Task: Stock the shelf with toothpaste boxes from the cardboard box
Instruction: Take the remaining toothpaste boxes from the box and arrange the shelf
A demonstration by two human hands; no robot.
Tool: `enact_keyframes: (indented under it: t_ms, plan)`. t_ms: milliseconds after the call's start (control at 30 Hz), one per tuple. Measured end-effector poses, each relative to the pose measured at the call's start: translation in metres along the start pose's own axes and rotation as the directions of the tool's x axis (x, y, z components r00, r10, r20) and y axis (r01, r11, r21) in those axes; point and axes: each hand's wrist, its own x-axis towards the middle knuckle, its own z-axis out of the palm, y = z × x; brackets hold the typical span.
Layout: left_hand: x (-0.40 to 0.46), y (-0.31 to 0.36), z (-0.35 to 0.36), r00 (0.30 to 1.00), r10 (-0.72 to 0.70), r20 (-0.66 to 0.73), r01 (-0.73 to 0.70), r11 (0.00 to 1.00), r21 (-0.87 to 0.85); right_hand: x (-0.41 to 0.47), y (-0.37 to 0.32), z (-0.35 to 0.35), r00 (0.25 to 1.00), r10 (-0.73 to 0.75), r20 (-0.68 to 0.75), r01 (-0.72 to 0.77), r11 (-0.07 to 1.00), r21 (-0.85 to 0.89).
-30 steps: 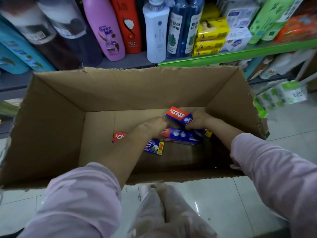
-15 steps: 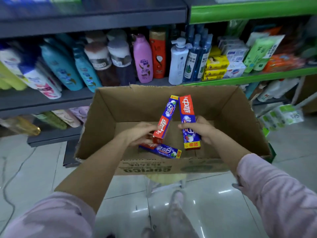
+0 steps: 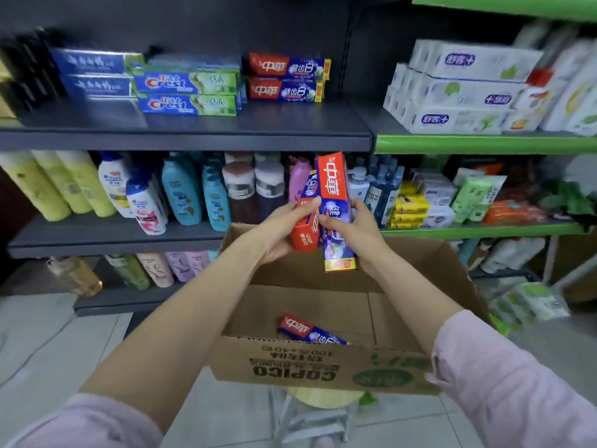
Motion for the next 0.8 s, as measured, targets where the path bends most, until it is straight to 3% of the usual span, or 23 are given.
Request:
enact_keyframes:
  t_ms: [200, 300, 433, 500, 600, 800]
  plan:
    - [0.032, 0.051, -0.025, 0.983, 0.110, -0.145, -0.059, 0.947, 0.315, 0.047, -0.039, 0.002, 0.987, -0.155, 0.047, 0.158, 0.985, -0.072]
    - [0.055, 0.082, -0.031, 0.941, 0.229, -0.248, -0.110, 0.903, 0.416, 0.082, -0.064, 0.001, 0.972, -0.232, 0.048, 0.236, 0.967, -0.093]
    - [0.090, 0.128, -0.043, 0.876, 0.400, -0.270, -0.179, 0.789, 0.587, 0.133, -0.097, -0.007, 0.947, -0.316, 0.050, 0.320, 0.931, -0.176]
    - [0.109, 0.150, -0.052, 0.837, 0.485, -0.253, -0.168, 0.668, 0.725, 0.155, -0.106, -0.011, 0.932, -0.356, 0.074, 0.363, 0.908, -0.208]
    - [0.141, 0.186, -0.062, 0.762, 0.603, -0.238, -0.030, 0.400, 0.916, 0.184, -0.117, -0.021, 0.902, -0.414, 0.122, 0.430, 0.835, -0.343]
    - [0.202, 0.233, -0.063, 0.795, 0.582, -0.170, 0.243, -0.048, 0.969, 0.227, -0.123, -0.029, 0.898, -0.419, 0.135, 0.406, 0.668, -0.624]
